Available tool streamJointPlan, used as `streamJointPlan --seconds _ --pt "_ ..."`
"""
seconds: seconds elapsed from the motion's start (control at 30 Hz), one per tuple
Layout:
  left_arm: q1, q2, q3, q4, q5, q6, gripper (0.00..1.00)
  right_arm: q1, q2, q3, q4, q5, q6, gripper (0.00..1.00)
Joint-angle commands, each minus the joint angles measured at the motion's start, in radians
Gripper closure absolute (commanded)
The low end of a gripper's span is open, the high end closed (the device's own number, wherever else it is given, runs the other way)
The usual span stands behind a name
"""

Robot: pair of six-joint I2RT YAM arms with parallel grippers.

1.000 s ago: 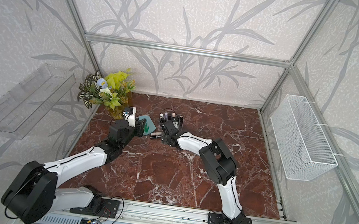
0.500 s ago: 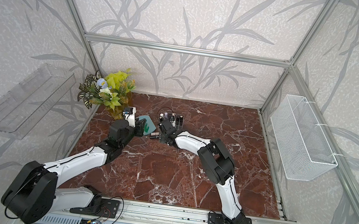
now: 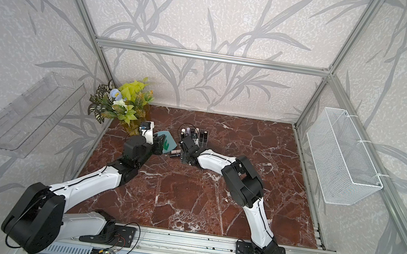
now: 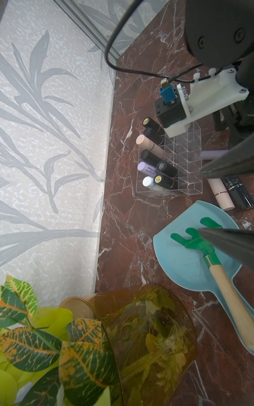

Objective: Arrange the lipsticks in the organizer
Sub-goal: Pick up the lipstick at the center of the board.

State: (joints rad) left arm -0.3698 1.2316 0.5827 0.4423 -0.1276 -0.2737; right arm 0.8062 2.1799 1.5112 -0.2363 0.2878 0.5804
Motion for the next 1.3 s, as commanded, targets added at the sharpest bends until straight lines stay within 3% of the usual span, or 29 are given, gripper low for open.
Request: streamJointPlan --seconds 0.0,0.2,1.0,1.27 --pt "0.008 0.008 -0.006 0.022 0.011 -0.008 0.61 0.007 -0.028 -0.044 -0.013 0.013 0.006 0.16" --pt "0.008 0.007 -0.007 0.022 0.011 -0.009 0.61 0.003 -0.073 -0.115 0.027 0.014 -0.011 0.25" --pt "0.008 0.019 -0.004 0.018 0.006 -0.006 0.61 -0.007 0.001 -0.089 0.093 -0.147 -0.034 0.63" --pt "0.009 0.011 -0.002 0.016 0.012 -0.01 0.61 -0.021 -0.047 -0.141 0.099 -0.179 -0.025 0.81"
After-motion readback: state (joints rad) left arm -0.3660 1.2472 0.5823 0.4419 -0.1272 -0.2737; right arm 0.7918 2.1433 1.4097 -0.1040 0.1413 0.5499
